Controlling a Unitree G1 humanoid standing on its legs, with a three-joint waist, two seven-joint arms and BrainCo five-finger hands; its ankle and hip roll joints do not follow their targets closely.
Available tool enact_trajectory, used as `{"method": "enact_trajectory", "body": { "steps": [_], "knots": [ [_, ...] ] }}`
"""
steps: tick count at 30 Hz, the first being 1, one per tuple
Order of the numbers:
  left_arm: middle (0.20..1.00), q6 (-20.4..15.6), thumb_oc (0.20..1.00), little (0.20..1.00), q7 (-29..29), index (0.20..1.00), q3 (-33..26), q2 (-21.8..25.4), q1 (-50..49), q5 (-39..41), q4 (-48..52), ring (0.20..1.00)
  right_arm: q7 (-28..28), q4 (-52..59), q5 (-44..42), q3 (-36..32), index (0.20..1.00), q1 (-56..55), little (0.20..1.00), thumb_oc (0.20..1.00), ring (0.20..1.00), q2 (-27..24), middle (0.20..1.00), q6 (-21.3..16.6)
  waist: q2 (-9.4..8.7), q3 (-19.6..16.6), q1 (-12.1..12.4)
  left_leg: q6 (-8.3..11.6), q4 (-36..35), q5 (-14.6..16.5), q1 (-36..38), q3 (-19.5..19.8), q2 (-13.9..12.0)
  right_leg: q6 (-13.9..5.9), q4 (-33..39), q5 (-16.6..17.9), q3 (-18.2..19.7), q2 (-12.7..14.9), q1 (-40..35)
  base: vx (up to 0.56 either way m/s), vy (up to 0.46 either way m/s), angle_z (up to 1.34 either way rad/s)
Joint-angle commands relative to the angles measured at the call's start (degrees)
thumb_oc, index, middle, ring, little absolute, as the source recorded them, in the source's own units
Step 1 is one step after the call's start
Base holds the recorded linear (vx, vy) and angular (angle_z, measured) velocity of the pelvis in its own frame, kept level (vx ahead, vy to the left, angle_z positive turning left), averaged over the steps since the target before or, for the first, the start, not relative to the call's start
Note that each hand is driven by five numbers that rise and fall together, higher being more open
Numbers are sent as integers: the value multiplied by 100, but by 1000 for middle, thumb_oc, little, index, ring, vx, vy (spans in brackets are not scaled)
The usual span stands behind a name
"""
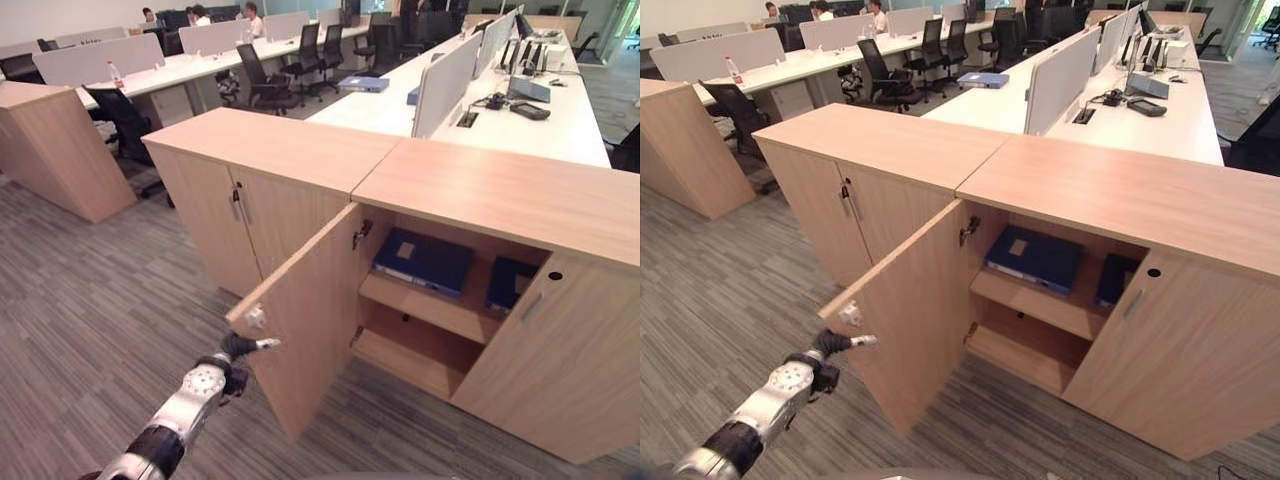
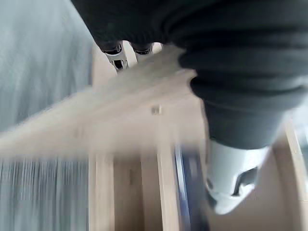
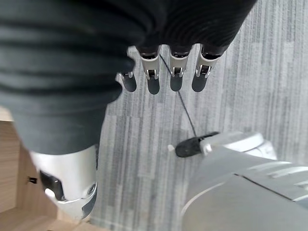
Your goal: Put the empty folder in the office cabinet
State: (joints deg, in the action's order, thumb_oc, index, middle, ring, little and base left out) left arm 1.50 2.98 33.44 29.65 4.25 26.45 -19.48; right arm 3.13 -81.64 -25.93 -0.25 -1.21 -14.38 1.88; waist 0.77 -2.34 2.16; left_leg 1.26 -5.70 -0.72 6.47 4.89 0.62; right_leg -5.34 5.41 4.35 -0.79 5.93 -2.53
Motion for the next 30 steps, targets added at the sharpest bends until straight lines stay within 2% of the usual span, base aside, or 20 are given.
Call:
{"method": "enact_trajectory", "body": {
  "steps": [1,2,4,5,6,10,13,15,18,23,24,25,28,29,30],
  "knots": [
    [1000,-406,1000,1000,1077,1000,279,-873,1100,782,665,1000,-61,-445,-188,70,1000,511,1000,1000,1000,102,1000,-54,-18,129,-624,-21,70,658,100,-112,-96,-238,-41,-724,-313,-176,-258,9,-24,-11],
    [1000,-336,1000,1000,1435,1000,469,-689,955,1273,1052,1000,-95,-468,-173,98,1000,492,1000,1000,1000,131,1000,-58,-27,148,-620,-15,70,666,106,-117,-101,-239,-41,-731,-300,-186,-267,10,-22,-15],
    [1000,-294,1000,1000,1613,1000,541,-566,913,1537,1218,1000,-123,-483,-155,118,1000,480,1000,1000,1000,144,1000,-63,-35,154,-615,-14,70,670,108,-118,-101,-242,-41,-734,-296,-192,-270,7,-17,-16],
    [1000,-168,1000,1000,1913,1000,577,-452,758,2123,1432,1000,-184,-475,-114,168,1000,447,1000,1000,1000,182,1000,-74,-52,169,-610,-11,70,669,103,-123,-108,-245,-41,-732,-290,-196,-268,1,-18,-9],
    [1000,-78,1000,1000,2049,1000,575,-452,665,2381,1465,1000,-209,-469,-101,195,1000,429,1000,1000,1000,212,1000,-82,-64,173,-606,-12,70,668,105,-125,-109,-243,-41,-728,-287,-198,-270,1,-18,-10],
    [1000,-86,1000,1000,2306,1000,393,-329,194,2942,1580,1000,-294,-439,-8,306,1000,344,1000,1000,1000,310,1000,-168,-98,168,-573,-4,70,660,95,-127,-110,-236,-41,-729,-294,-200,-280,-1,-12,-19],
    [1000,-85,1000,1000,2339,1000,198,-271,-79,3068,1505,1000,-323,-432,18,345,1000,318,1000,1000,1000,346,1000,-205,-106,167,-546,-2,70,644,88,-121,-109,-228,-41,-720,-304,-199,-283,-3,-4,-10],
    [1000,-155,1000,1000,2307,1000,-122,-246,-474,3190,1392,1000,-352,-416,-27,354,1000,309,1000,1000,1000,394,1000,-262,-119,166,-489,0,70,626,78,-109,-108,-217,-41,-713,-316,-196,-284,-12,-2,7],
    [1000,-314,1000,1000,2113,1000,-537,-328,-841,3063,1098,1000,-353,-403,-88,332,1000,283,1000,1000,1000,411,1000,-289,-128,160,-435,2,70,605,73,-82,-104,-207,-41,-715,-326,-195,-294,-3,0,2],
    [1000,-442,1000,1000,1525,1000,-1126,-777,-1149,2732,204,1000,-248,-423,-119,272,1000,280,1000,1000,1000,380,1000,-295,-137,170,-384,8,70,561,46,-36,-100,-192,-41,-707,-383,-189,-292,-2,0,-1],
    [1000,-423,1000,1000,1248,1000,-1332,-963,-1182,2287,-455,1000,-204,-391,-118,239,1000,282,1000,1000,1000,348,1000,-274,-137,177,-368,8,70,541,30,-21,-102,-185,-41,-702,-405,-190,-280,-14,1,5],
    [1000,-427,1000,1000,1250,1000,-1333,-970,-1177,2283,-464,1000,-203,-390,-118,239,1000,283,1000,1000,1000,345,1000,-274,-134,179,-371,8,70,541,31,-19,-102,-185,-41,-702,-407,-190,-282,-25,6,7],
    [1000,-241,1000,1000,1018,1000,-1837,-1382,-1175,1671,-2076,1000,-216,-299,-138,201,1000,288,1000,1000,1000,337,1000,-229,-136,179,-375,9,70,513,6,-20,-99,-170,-41,-689,-421,-186,-258,-12,5,3],
    [1000,-248,1000,1000,1023,1000,-1841,-1389,-1166,1668,-2090,1000,-216,-299,-138,203,1000,291,1000,1000,1000,334,1000,-228,-133,183,-378,9,70,514,7,-19,-100,-170,-41,-689,-422,-187,-259,0,0,0],
    [1000,-331,1000,1000,864,1000,-2185,-1638,-963,1306,-3062,1000,-239,-251,-201,184,1000,262,1000,1000,1000,348,1000,-221,-154,178,-378,11,70,501,9,-31,-95,-151,-41,-673,-423,-190,-261,0,-6,4]
  ]
}}
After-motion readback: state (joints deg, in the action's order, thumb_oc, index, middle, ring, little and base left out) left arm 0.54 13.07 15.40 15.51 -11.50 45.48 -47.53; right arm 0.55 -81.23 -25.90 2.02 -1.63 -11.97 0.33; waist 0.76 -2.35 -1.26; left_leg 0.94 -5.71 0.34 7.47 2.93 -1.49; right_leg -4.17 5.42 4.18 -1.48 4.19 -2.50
